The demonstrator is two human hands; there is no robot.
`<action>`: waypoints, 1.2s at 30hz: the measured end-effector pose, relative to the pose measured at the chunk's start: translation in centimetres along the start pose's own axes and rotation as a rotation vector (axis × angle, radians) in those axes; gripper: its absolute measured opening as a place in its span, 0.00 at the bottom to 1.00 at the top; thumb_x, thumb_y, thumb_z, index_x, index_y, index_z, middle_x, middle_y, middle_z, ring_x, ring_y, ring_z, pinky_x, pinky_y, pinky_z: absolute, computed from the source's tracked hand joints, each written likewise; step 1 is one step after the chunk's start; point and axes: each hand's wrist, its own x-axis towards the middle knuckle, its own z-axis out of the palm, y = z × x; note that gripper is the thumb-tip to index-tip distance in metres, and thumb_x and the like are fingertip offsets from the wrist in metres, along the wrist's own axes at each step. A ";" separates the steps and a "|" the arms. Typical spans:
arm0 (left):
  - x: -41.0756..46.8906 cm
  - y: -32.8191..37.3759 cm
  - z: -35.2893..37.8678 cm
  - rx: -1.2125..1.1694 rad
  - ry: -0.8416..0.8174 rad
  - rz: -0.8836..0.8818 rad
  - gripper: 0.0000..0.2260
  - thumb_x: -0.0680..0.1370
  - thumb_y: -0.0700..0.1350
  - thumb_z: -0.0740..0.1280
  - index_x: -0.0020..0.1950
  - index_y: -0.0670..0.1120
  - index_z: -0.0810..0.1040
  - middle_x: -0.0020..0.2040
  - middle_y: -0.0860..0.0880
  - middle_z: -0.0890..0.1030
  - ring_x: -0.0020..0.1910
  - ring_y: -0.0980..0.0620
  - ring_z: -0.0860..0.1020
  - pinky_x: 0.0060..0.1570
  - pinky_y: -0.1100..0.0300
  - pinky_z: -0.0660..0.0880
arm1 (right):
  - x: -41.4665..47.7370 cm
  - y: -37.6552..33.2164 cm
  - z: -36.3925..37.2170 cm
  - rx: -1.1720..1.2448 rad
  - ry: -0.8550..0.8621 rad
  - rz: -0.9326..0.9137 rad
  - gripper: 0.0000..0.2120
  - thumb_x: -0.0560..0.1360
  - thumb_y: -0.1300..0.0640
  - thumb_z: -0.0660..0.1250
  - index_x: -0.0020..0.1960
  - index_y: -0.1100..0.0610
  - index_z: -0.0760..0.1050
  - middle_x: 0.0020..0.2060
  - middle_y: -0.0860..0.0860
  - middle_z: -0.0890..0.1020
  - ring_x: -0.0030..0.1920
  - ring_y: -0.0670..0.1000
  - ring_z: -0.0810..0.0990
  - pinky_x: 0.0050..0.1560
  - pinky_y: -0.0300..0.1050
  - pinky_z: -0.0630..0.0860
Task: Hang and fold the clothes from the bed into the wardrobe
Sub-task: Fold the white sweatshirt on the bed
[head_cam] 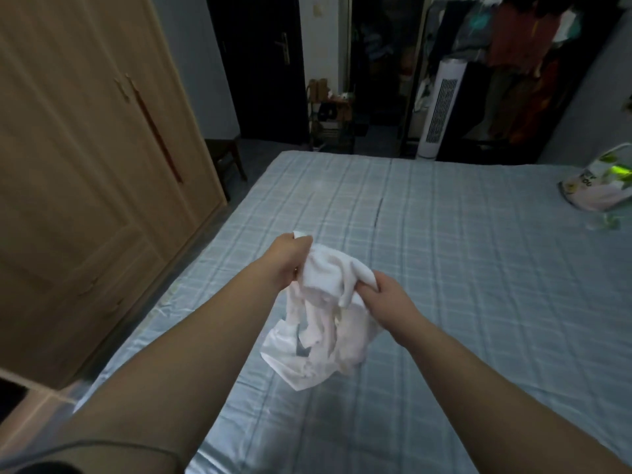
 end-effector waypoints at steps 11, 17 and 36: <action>-1.4 5.0 -4.0 0.416 -0.216 0.153 0.20 0.76 0.43 0.64 0.68 0.52 0.74 0.61 0.47 0.79 0.52 0.50 0.80 0.42 0.58 0.78 | 4.4 -10.7 -0.4 0.016 0.033 -0.067 0.13 0.80 0.47 0.66 0.49 0.56 0.83 0.43 0.50 0.87 0.42 0.47 0.84 0.40 0.42 0.79; -2.4 10.0 -5.1 0.604 -0.369 0.535 0.47 0.66 0.49 0.73 0.77 0.70 0.50 0.80 0.57 0.54 0.74 0.50 0.62 0.61 0.56 0.68 | 5.5 -17.1 -0.1 0.205 -0.012 0.016 0.17 0.80 0.50 0.66 0.58 0.64 0.78 0.48 0.62 0.85 0.48 0.60 0.85 0.51 0.58 0.82; 0.7 18.1 -3.9 0.753 -0.286 0.918 0.05 0.78 0.43 0.67 0.50 0.51 0.81 0.45 0.56 0.80 0.46 0.55 0.78 0.40 0.63 0.73 | 2.7 -19.5 -1.8 0.460 0.091 -0.073 0.11 0.79 0.57 0.67 0.59 0.60 0.75 0.56 0.59 0.81 0.56 0.57 0.82 0.51 0.50 0.82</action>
